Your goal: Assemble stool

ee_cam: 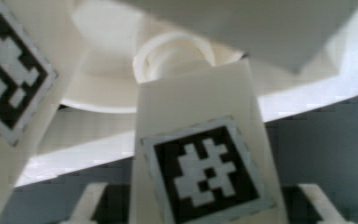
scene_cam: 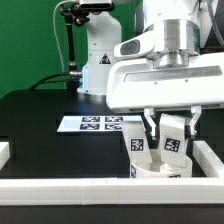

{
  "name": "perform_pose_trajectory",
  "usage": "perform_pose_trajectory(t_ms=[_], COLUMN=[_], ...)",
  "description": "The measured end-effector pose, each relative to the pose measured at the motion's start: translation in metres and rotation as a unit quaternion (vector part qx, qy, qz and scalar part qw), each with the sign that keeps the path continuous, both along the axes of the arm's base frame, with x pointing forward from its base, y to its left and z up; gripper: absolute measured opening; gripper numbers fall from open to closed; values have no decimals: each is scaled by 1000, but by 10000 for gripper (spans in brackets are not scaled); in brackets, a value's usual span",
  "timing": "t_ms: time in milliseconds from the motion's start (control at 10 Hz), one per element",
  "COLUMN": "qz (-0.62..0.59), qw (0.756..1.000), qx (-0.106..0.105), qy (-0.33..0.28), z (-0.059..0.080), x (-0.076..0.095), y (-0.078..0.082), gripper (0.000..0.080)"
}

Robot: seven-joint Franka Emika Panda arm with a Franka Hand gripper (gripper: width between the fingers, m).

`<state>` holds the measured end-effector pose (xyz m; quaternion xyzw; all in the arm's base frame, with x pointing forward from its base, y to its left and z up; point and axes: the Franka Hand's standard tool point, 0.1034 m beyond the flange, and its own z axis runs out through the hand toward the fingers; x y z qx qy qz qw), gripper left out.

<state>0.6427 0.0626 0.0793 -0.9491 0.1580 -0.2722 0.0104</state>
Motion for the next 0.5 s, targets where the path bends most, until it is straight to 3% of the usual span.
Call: perform_pose_trajectory(t_ms=[500], qz=[4], qw=[1000], qx=[-11], qy=[-28], z=[-1], x=[-3], y=[-2], gripper=[324])
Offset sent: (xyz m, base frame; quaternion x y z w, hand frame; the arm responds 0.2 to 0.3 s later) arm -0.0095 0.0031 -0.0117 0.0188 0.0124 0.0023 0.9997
